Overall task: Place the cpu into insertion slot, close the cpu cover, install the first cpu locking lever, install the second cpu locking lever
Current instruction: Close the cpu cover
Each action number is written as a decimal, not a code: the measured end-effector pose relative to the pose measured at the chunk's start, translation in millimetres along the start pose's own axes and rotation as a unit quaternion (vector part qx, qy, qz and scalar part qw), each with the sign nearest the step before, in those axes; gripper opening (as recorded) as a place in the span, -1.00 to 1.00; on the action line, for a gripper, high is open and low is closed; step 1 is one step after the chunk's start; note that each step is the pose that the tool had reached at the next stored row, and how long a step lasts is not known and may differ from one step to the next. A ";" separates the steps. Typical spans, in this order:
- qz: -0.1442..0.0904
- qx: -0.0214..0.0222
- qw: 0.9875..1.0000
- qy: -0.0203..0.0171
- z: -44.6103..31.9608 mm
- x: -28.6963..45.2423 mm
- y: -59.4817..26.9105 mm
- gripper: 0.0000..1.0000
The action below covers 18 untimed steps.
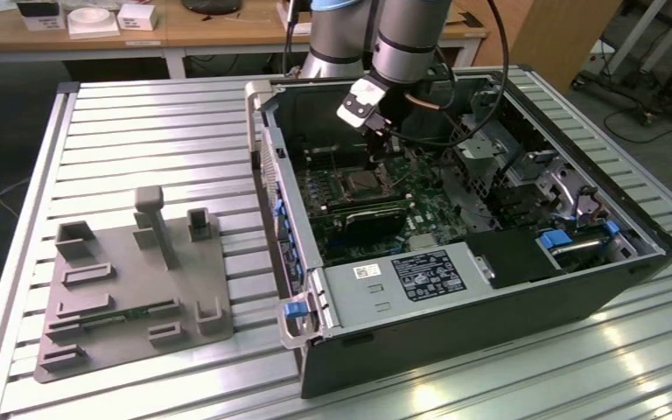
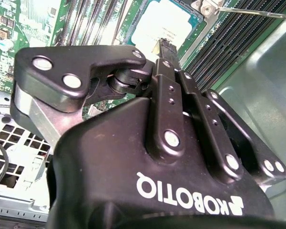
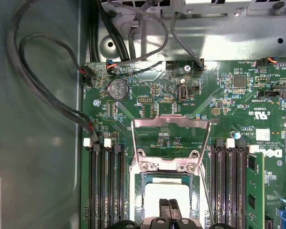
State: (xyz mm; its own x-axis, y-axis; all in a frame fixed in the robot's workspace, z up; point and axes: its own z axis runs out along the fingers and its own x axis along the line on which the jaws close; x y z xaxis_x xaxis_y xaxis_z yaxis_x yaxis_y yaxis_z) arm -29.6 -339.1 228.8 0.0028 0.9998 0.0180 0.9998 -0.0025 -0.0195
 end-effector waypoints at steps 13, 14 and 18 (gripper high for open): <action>-0.019 0.000 1.000 0.000 0.3 0.0 1.6 -0.80; -0.019 0.000 1.000 0.000 0.3 0.0 1.7 -0.80; -0.019 0.000 1.000 0.000 0.0 0.0 1.7 -0.80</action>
State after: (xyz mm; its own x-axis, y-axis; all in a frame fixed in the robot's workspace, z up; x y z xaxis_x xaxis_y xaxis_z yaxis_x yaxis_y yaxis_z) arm -27.9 -339.1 228.8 -0.0357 0.9992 0.0180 0.9992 0.0361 -0.0196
